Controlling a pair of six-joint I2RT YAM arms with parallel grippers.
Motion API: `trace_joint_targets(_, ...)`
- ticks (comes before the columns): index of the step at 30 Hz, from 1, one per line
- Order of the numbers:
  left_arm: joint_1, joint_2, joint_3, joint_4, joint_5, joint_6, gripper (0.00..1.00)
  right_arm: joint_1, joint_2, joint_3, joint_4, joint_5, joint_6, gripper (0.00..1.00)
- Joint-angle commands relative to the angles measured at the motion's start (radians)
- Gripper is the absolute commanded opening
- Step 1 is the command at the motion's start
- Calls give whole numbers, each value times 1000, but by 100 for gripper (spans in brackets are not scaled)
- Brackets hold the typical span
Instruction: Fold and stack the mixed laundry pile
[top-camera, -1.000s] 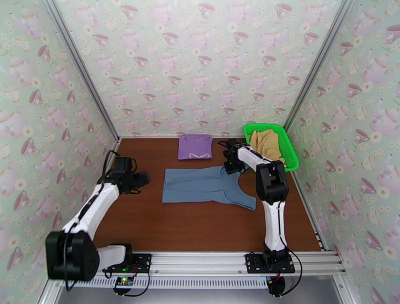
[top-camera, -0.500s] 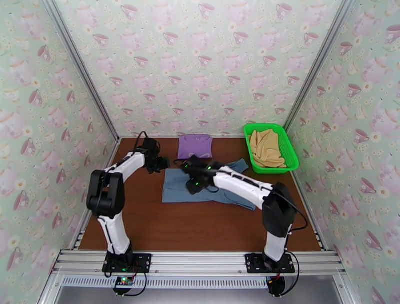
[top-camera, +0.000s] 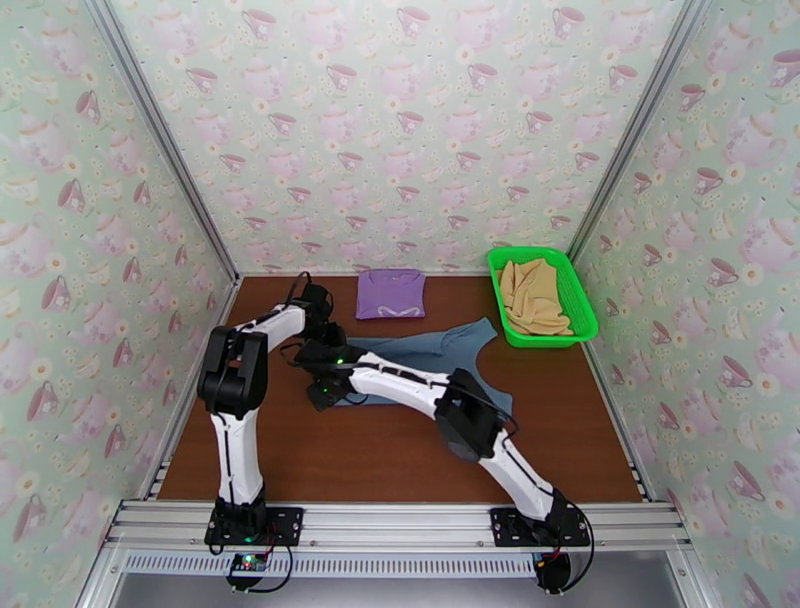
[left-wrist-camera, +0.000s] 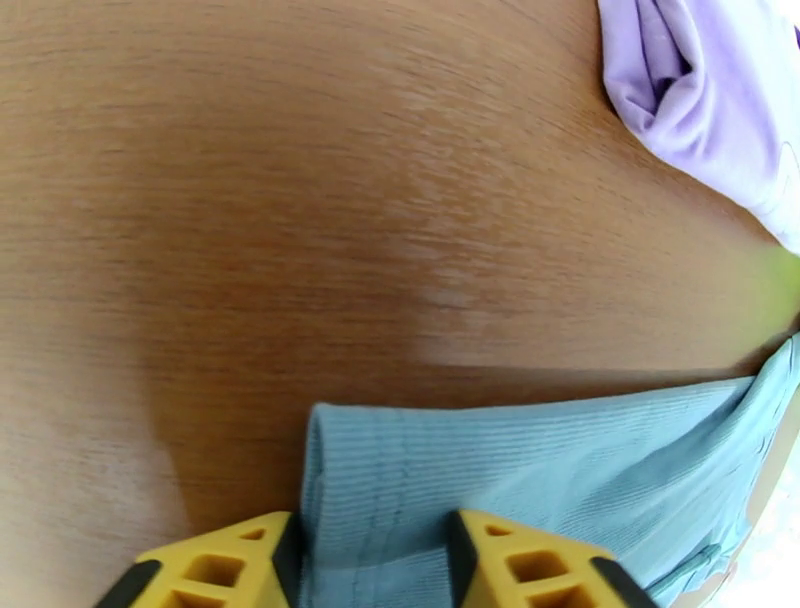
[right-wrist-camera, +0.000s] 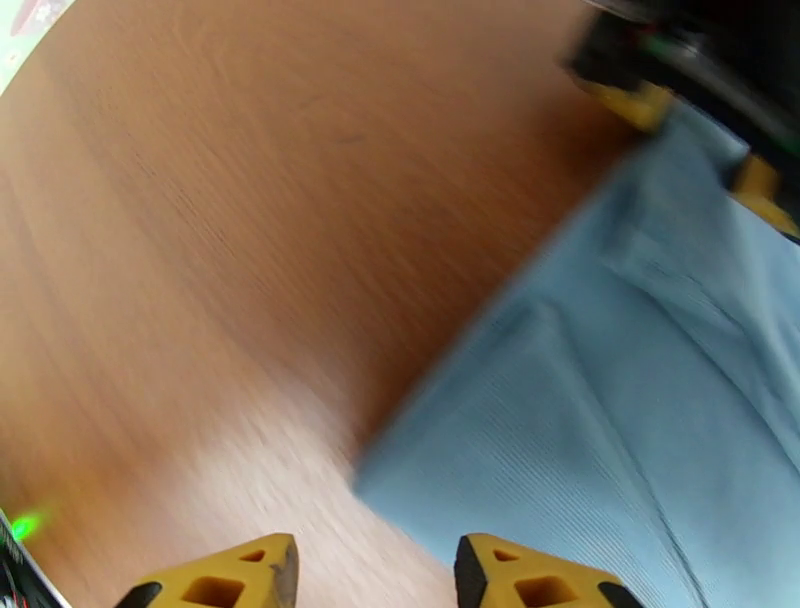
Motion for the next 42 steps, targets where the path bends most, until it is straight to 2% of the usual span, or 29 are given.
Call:
trace_joint_targets(1, -13, 62, -42, 30, 63, 7, 37, -4, 100, 101, -96, 41, 31, 49)
trace_joint_targets(6, -14, 63, -70, 50, 73, 13, 26, -4, 186, 148, -152, 76, 34, 49)
trace_joint_targets(10, -14, 69, -90, 68, 96, 8, 0, -3, 200, 124, -167, 111, 31, 47)
trace_joint_targets(13, -13, 67, -116, 86, 107, 0, 0, -4, 196, 87, -161, 128, 29, 43)
trace_joint_targets(16, -13, 56, -157, 121, 115, -18, 0, -3, 196, 65, -152, 132, 23, 29)
trace_joint_targets(20, -13, 23, -224, 162, 114, -40, 0, -3, 207, 65, -146, 121, 12, 0)
trace_joint_targets(26, 2, -91, -365, 236, 82, -91, 0, 21, 164, 65, -98, 53, -37, 0)
trace_joint_targets(31, 11, -217, -395, 198, 54, -97, 0, 58, 61, 56, -26, 26, -40, 0)
trace_joint_targets(36, -18, -316, -364, 139, 62, -90, 0, 61, -73, -47, 31, 139, -18, 0)
trace_joint_targets(42, -110, -374, -282, 88, 48, -113, 0, 48, -276, -309, 121, 282, 55, 0)
